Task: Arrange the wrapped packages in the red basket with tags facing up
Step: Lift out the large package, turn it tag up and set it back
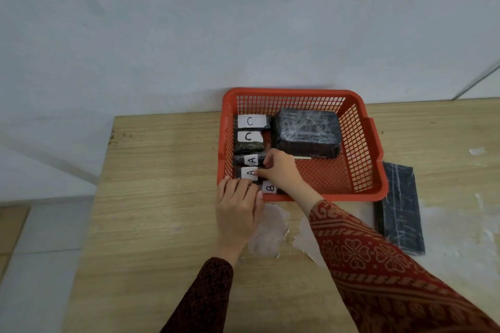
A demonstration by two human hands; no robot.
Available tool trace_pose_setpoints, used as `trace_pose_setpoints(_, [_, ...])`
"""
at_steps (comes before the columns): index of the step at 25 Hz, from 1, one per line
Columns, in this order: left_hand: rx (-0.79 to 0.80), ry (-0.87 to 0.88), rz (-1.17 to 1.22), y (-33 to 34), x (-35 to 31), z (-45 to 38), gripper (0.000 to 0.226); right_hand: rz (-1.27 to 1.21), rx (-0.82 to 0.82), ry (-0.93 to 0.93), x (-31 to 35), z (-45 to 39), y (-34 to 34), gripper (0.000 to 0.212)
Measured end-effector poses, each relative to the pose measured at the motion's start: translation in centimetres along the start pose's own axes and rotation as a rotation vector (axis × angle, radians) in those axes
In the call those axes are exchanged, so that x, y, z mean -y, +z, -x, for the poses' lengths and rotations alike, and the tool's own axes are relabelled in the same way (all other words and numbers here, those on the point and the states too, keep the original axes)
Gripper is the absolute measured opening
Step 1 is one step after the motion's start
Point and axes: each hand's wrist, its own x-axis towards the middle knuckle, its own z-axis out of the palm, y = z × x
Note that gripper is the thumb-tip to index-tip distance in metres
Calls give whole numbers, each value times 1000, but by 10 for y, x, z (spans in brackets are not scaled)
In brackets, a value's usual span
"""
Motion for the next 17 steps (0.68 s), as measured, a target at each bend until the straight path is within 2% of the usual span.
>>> trace_pose_setpoints(4, [114,-117,45,-10,-11,-7,28,-65,32,-169,-14,14,-27,12])
trace_pose_setpoints(7, [270,-277,154,-16,-24,-27,27,2,-208,-343,-40,22,-60,10])
trace_pose_setpoints(9, [336,-303,307,-13,-31,-47,20,21,-395,-304,-60,21,-82,17])
trace_pose_setpoints(11, [336,-300,420,-2,-40,-72,21,-16,-466,-204,-77,13,-99,34])
trace_pose_setpoints(14, [341,-407,505,30,-52,-108,46,-88,-266,-47,-93,0,-109,74])
trace_pose_setpoints(17, [554,-498,477,60,-59,-123,61,-175,-78,-14,-98,-2,-103,97])
